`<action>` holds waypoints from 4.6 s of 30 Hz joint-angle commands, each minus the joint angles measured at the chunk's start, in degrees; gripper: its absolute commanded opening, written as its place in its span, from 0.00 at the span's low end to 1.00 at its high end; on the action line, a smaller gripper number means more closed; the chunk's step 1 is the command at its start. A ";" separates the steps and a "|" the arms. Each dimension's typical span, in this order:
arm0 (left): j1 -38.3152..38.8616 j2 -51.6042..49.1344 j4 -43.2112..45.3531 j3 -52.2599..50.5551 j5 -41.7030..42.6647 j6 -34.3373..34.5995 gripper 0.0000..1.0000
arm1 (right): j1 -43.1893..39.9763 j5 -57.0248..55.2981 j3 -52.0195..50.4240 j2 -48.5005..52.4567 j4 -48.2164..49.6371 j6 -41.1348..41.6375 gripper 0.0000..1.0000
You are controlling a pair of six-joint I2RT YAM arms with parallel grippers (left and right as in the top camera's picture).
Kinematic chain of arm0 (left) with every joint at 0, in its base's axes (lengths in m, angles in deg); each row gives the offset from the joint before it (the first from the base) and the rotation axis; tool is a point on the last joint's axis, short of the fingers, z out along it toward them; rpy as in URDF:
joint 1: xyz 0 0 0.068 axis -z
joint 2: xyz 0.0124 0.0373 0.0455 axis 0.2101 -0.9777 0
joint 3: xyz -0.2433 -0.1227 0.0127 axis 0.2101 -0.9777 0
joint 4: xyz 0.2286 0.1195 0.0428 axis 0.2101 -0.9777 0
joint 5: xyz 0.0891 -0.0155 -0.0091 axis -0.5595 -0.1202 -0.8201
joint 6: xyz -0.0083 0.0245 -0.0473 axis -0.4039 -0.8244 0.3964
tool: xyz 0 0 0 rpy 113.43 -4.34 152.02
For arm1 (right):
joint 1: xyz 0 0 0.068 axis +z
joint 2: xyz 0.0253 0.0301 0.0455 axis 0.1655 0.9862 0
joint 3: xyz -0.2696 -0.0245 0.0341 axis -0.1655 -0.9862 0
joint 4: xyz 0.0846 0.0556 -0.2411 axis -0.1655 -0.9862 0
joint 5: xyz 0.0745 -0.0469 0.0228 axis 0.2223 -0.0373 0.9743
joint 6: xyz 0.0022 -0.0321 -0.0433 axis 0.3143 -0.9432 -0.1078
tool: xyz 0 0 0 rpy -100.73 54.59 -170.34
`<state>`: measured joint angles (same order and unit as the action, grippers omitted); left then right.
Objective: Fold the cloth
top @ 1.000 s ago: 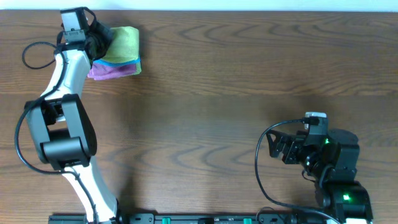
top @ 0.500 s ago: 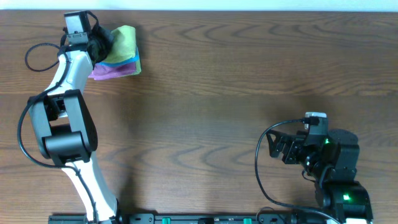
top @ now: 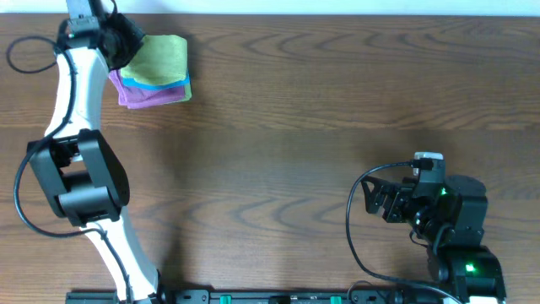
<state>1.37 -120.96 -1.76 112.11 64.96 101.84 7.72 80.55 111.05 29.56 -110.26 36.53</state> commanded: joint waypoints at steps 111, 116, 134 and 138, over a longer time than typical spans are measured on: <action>3.19 113.55 -10.80 -95.06 -11.93 -31.26 0.96 | -0.57 0.39 -0.13 -0.24 -0.07 0.81 0.99; 5.40 116.02 -14.14 -95.06 -13.11 -32.83 0.96 | -0.57 0.39 -0.15 -0.24 -0.07 0.81 0.99; 7.41 123.51 -19.34 -96.67 -15.98 -33.03 0.95 | -0.57 0.39 -0.13 -0.24 -0.07 0.81 0.99; 7.41 123.54 -19.34 -96.67 -16.92 -33.03 0.95 | -0.57 0.39 -0.13 -0.24 -0.07 0.81 0.99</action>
<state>8.56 1.92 -18.70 17.36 50.36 69.50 7.72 80.55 110.96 29.56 -110.26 36.69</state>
